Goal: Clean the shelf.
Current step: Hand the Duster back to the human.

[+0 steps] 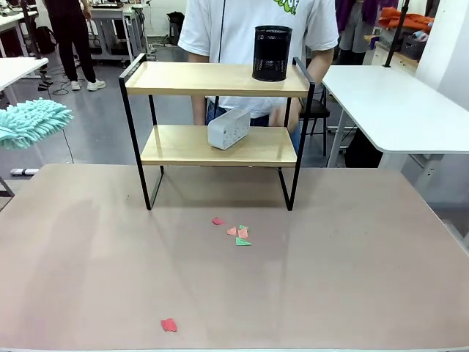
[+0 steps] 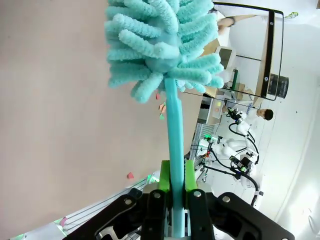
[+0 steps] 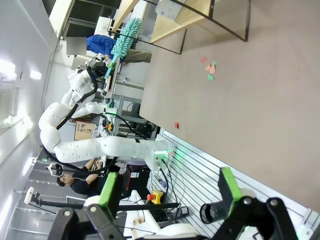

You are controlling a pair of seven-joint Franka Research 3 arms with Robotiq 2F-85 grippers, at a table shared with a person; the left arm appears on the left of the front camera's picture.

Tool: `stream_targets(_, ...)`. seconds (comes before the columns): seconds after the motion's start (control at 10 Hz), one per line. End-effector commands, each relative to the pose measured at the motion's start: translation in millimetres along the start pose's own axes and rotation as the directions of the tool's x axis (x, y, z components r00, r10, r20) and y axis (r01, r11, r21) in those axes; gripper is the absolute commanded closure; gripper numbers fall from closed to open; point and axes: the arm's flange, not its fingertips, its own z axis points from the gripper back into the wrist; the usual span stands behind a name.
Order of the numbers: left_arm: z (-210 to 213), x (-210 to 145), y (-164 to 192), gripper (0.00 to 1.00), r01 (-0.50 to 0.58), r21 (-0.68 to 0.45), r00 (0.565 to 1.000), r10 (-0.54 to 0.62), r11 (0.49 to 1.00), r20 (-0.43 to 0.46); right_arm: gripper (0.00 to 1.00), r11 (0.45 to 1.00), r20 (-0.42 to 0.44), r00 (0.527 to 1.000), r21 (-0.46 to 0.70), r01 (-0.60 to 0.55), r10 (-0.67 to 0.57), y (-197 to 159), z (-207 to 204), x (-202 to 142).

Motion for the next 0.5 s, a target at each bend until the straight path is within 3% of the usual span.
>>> stream_targets(0.0,27,5,-29,0.88,0.071,-0.134,0.997,-0.076,0.988,-0.032,0.00,0.995,0.066,0.998,0.102,-0.009,0.003,5,20,9)
stream_targets(0.1,54,1,-63,0.88,0.150,-0.224,0.985,-0.164,0.963,-0.046,0.00,0.997,0.086,0.994,0.047,-0.065,0.061,25,26,30)
stream_targets(0.2,77,-7,-97,0.88,0.205,-0.291,0.968,-0.238,0.935,-0.082,0.00,0.994,0.090,0.993,0.067,-0.084,0.078,45,26,54)
stream_targets(0.4,78,-30,-147,0.88,0.281,-0.395,0.867,-0.408,0.875,-0.287,0.00,0.996,0.076,0.995,0.057,-0.067,0.063,72,-19,86)
